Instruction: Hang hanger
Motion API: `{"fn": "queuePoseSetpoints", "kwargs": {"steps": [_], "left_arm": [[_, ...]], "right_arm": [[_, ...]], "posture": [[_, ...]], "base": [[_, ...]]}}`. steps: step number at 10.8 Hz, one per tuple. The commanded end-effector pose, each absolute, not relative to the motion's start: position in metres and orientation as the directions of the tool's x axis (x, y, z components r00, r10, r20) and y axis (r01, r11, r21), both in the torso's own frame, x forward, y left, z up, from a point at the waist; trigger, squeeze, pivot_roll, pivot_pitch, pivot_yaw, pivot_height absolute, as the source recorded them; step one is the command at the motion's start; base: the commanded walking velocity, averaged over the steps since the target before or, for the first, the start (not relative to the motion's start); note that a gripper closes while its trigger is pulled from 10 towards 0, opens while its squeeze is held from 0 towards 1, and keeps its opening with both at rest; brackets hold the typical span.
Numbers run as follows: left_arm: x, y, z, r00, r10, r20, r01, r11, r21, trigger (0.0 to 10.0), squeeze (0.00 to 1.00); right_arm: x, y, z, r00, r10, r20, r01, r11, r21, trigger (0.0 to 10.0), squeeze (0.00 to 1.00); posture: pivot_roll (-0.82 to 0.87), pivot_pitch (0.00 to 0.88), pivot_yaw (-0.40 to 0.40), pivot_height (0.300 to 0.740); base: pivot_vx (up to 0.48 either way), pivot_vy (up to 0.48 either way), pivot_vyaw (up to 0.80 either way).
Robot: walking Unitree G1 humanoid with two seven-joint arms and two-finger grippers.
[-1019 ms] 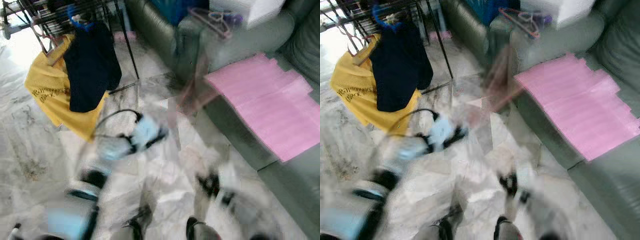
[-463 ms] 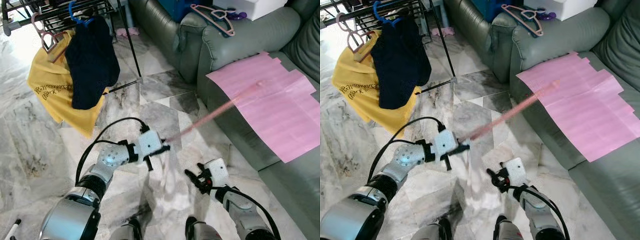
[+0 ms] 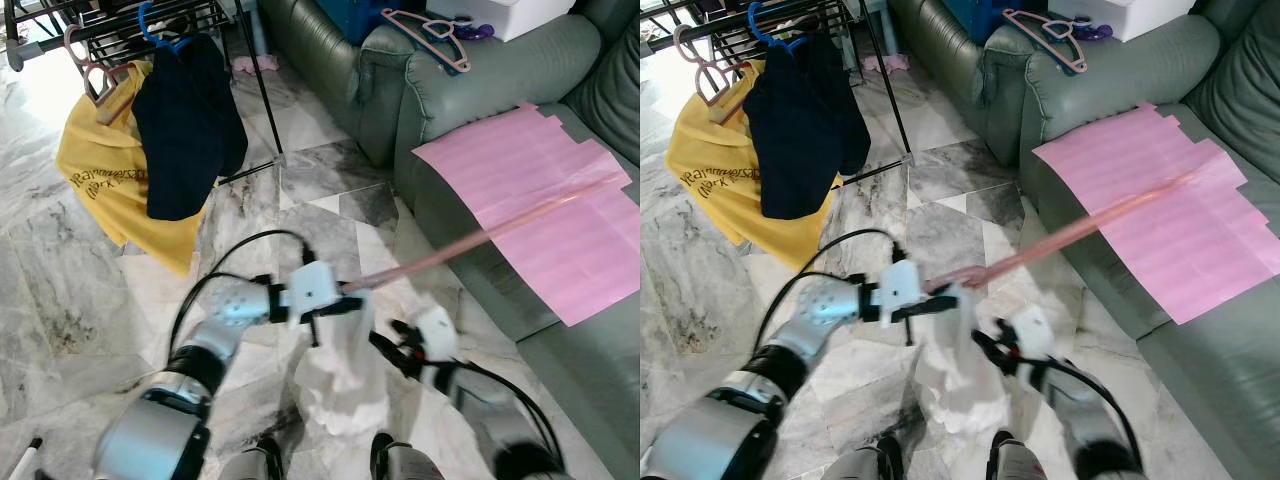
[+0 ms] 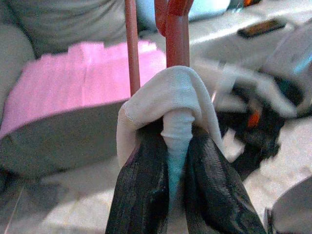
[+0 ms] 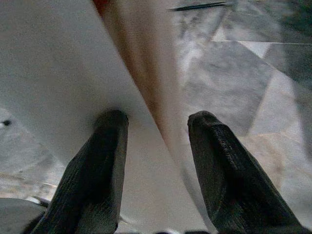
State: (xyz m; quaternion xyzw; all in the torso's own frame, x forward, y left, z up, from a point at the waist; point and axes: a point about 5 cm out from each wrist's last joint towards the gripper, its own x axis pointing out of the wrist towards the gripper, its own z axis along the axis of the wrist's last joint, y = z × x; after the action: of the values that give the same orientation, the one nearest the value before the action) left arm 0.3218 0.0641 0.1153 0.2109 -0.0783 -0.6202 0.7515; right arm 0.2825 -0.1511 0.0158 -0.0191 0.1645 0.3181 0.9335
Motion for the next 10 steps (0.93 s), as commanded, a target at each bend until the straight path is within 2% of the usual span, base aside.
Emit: {"fn": "queuePoseSetpoints", "kwargs": {"steps": [1,3,7,8,10], "left_arm": [[0.324,0.063,0.127,0.198,-0.974,-0.110,0.887,0.130,0.443,10.0,0.00],[0.325,0.060,0.137,0.163,-0.983,-0.087,0.885,0.107,0.453,10.0,0.00],[0.335,0.057,0.175,0.148,-0.988,0.047,0.879,0.153,0.451,10.0,0.00],[0.338,0.054,0.194,0.144,-0.982,0.118,0.877,0.182,0.444,10.0,0.00],[0.338,0.052,0.205,0.128,-0.980,0.149,0.881,0.181,0.437,10.0,0.00]], "right_arm": [[0.276,-0.145,0.006,0.701,0.616,-0.359,-0.623,0.774,0.112,0.0,0.00],[0.273,-0.131,0.002,0.649,0.663,-0.373,-0.662,0.734,0.151,0.0,0.00],[0.256,-0.138,-0.019,0.653,0.601,-0.461,-0.590,0.785,0.188,0.0,0.00],[0.249,-0.138,-0.026,0.654,0.586,-0.478,-0.567,0.798,0.202,0.0,0.00],[0.242,-0.137,-0.032,0.652,0.574,-0.495,-0.554,0.807,0.205,0.0,0.00]], "posture": [[-0.15,0.211,0.070,0.740],[-0.15,0.212,0.071,0.740],[-0.14,0.205,0.074,0.740],[-0.14,0.204,0.080,0.740],[-0.14,0.208,0.091,0.740]], "base": [[0.000,0.000,0.00],[0.000,0.000,0.00],[0.000,0.000,0.00],[0.000,0.000,0.00],[0.000,0.000,0.00]]}}
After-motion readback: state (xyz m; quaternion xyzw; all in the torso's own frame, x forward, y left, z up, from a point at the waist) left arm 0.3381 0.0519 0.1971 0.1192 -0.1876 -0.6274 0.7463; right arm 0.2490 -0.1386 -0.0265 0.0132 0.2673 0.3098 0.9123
